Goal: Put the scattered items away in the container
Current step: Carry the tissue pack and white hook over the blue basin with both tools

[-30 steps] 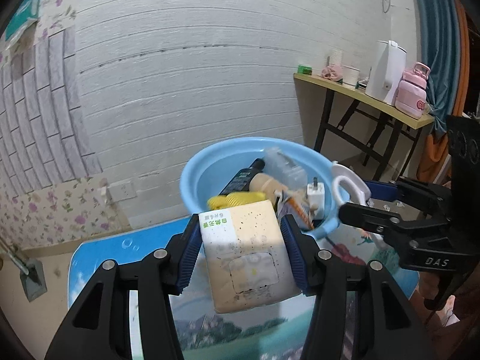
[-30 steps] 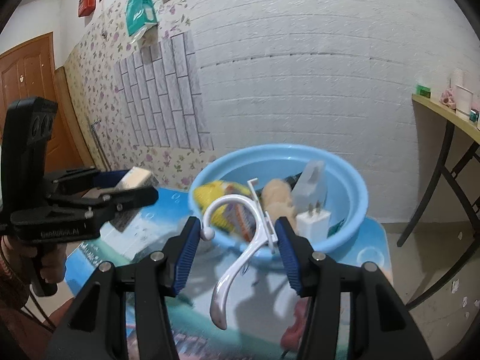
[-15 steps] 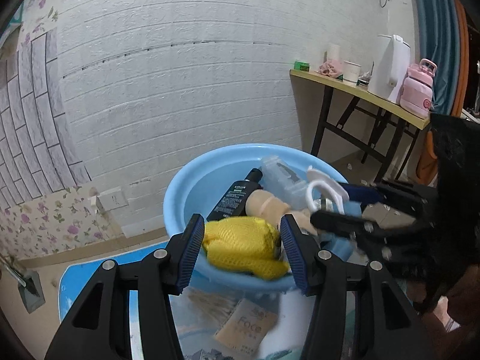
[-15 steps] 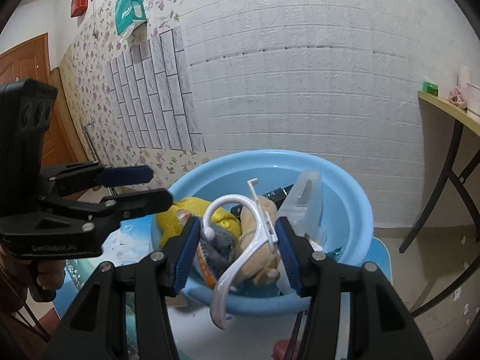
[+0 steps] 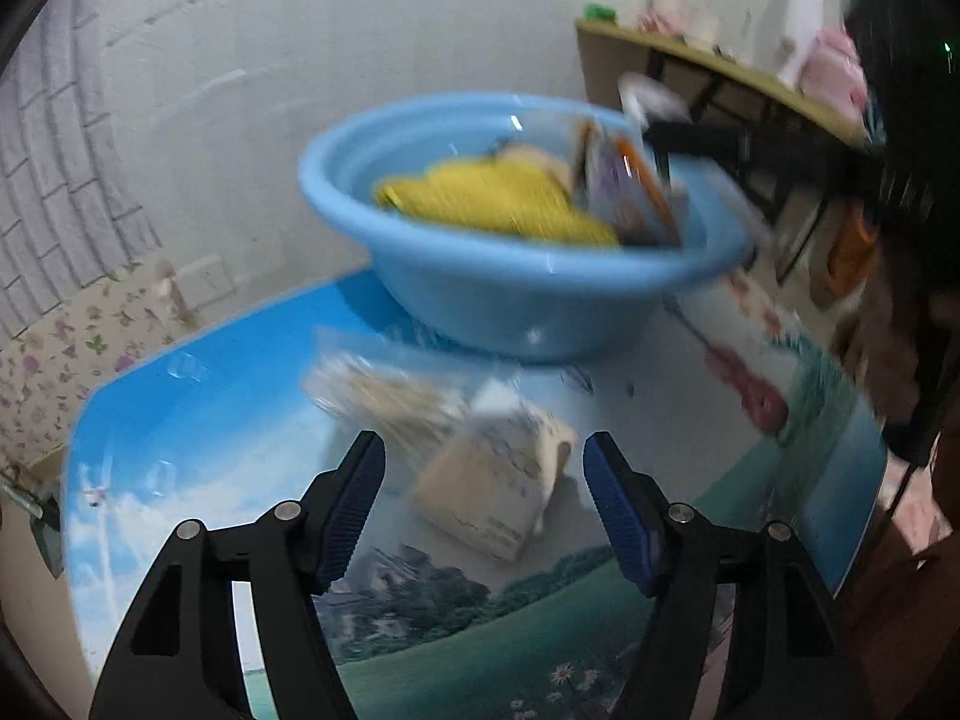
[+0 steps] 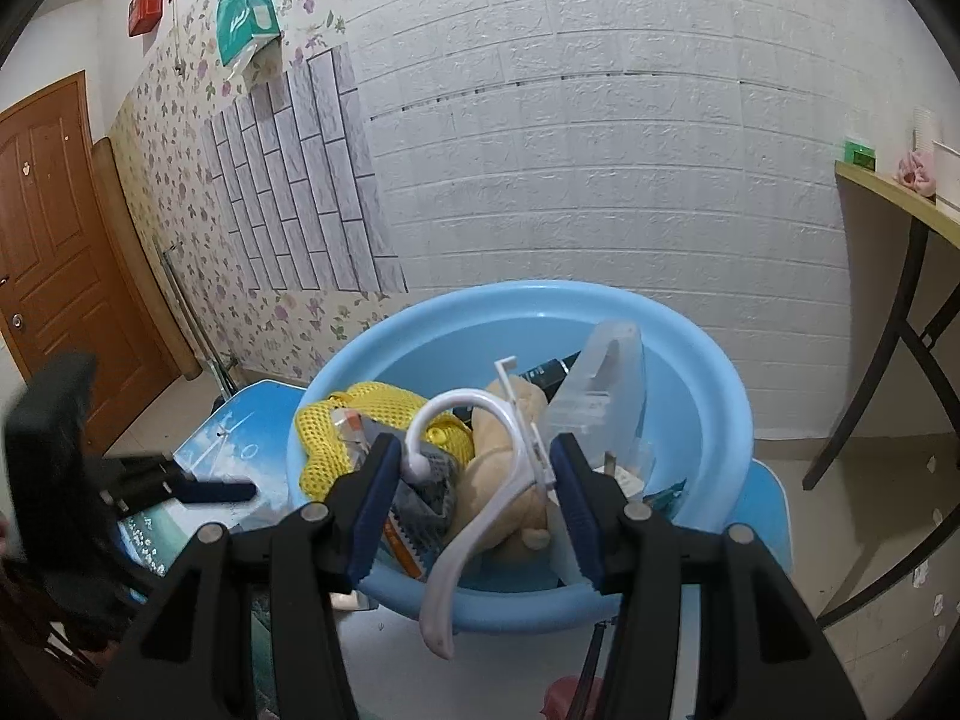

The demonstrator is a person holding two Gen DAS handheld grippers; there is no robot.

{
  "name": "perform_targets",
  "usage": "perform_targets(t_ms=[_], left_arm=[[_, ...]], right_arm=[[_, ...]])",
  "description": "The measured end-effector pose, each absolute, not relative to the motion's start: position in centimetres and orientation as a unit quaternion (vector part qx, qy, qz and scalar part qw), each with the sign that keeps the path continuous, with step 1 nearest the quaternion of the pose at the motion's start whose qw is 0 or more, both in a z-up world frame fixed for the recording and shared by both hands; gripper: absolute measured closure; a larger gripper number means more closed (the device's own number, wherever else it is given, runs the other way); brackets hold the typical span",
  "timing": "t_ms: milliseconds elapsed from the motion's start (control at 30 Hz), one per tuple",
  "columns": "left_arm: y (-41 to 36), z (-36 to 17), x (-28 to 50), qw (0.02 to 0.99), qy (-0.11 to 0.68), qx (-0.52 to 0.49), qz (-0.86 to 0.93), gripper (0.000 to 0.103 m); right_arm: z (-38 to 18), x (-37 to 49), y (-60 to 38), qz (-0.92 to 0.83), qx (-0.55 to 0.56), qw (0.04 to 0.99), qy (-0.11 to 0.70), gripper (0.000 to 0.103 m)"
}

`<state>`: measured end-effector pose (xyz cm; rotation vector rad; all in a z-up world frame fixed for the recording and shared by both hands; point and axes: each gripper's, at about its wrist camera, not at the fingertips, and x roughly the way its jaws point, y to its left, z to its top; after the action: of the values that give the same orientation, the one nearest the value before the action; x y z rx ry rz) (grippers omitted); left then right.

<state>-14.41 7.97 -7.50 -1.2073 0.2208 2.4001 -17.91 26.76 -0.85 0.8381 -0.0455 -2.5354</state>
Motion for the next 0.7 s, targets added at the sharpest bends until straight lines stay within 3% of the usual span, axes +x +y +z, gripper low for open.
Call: perform_targets(t_ms=[67, 100, 367, 700], left_arm=[[8.3, -8.5, -14.4, 0.225, 0.088, -0.448, 0.861, 0.038], [8.4, -8.8, -14.4, 0.227, 0.091, -0.449, 0.86, 0.05], [6.9, -7.6, -13.5, 0.231, 0.073, -0.43, 0.87, 0.052], [4.4, -2.0, -13.0, 0.197, 0.047, -0.367, 0.908, 0.053]], right_arm=[[-0.8, -17.9, 26.8, -0.923, 0.305, 0.232, -0.017, 0.052], [-0.8, -17.9, 26.8, -0.924, 0.305, 0.231, -0.016, 0.052], [-0.7, -18.1, 26.7, -0.923, 0.31, 0.225, -0.018, 0.052], [-0.7, -17.8, 26.3, -0.923, 0.309, 0.227, -0.015, 0.052]])
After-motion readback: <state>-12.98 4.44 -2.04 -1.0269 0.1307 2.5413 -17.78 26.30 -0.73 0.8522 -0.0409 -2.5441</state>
